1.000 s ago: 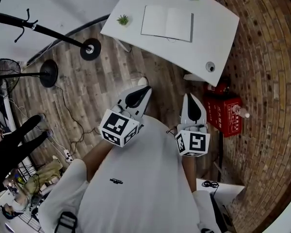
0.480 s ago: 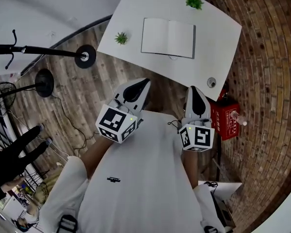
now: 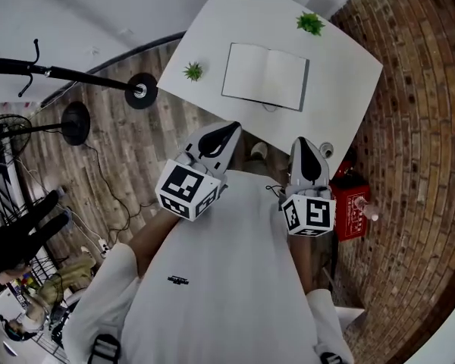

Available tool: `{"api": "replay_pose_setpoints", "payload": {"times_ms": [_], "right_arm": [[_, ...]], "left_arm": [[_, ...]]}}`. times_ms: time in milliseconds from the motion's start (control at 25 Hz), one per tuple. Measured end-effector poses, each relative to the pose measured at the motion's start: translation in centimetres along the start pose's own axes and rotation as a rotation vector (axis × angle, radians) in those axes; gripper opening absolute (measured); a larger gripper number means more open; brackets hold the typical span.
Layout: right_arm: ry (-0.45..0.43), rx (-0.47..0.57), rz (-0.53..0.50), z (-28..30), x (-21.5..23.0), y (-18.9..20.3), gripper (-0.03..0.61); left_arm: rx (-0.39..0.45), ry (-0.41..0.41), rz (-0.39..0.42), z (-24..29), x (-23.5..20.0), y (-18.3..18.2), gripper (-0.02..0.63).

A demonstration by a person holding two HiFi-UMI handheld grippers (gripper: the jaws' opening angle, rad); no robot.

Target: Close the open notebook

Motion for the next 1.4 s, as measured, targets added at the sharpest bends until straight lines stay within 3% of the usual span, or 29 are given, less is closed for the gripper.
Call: {"api": "replay_pose_setpoints", "payload": {"times_ms": [400,960,1400], "right_arm": [[-0.040,-0.060,0.043,1.8,5.6,0.7,0.012],[-0.111,-0.199,0.203,8.1,10.8,4.8,0.017],[-0.119,-0.296,0.333,11.9,14.1,8.9,0.136]], "left_arm": [[-0.055,-0.058,-0.007,4.3,1.4,-0.5,0.003],[-0.129,-0.106,-0.088,10.3,1.2,1.2,0.003],[-0.206,-0.097,-0.103,15.0,0.1,3.0,0.003]]}}
Point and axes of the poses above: the fingertips, and each gripper's own axes: z forward along the fingers, x to its right, y out of its underside, the point moved 4 cm from there along -z, backward along the fingers, and after that the axes turned 10 degrees about -x, right-handed, at the moved point
